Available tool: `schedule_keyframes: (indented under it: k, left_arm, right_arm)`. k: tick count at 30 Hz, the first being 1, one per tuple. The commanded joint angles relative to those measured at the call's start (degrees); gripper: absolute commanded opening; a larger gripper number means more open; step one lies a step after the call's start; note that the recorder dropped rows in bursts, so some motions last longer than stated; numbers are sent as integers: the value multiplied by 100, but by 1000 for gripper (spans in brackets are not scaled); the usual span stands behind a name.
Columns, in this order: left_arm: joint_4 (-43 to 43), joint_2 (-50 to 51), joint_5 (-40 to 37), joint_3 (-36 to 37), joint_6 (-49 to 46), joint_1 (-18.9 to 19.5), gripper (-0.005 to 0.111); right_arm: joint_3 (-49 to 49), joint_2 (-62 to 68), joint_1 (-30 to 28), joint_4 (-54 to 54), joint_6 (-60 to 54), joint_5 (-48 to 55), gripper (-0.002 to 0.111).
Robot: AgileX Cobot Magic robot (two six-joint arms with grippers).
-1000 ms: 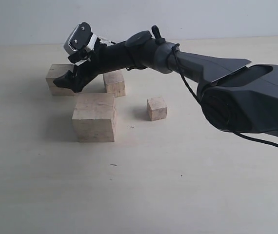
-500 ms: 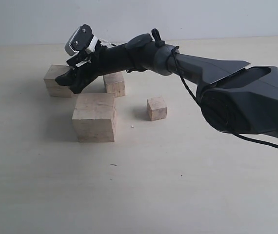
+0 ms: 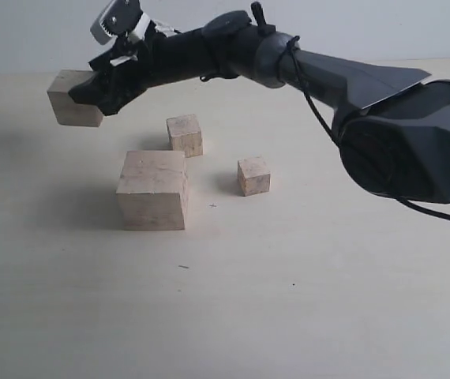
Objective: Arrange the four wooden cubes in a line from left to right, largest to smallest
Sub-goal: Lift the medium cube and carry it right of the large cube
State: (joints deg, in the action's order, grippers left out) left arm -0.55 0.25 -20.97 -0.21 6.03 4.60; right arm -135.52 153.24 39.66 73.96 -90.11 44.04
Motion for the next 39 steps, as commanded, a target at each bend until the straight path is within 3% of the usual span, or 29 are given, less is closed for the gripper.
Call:
schedule_keyframes:
  k: [1, 5, 8, 16, 26, 39]
  left_arm:
    - [-4, -25, 54, 21, 21, 3, 0]
    - [-4, -25, 54, 21, 21, 3, 0]
    - [-4, -25, 54, 21, 21, 3, 0]
    - [-4, -25, 54, 21, 21, 3, 0]
    - [-4, -25, 54, 21, 21, 3, 0]
    - [-4, -25, 54, 21, 21, 3, 0]
  right_arm:
    - [-25, -447, -9, -306, 493, 540, 0]
    - [-25, -855, -9, -1293, 1245, 1337, 0]
    - [175, -1204, -9, -1771, 2047, 1382, 0]
    - [2367, -2826, 2, -2520, 2417, 1498, 0]
    - [4679, -4484, -86, -2516, 1208, 377, 0]
    - [5814, -4741, -1221, -2134, 336, 1526, 0]
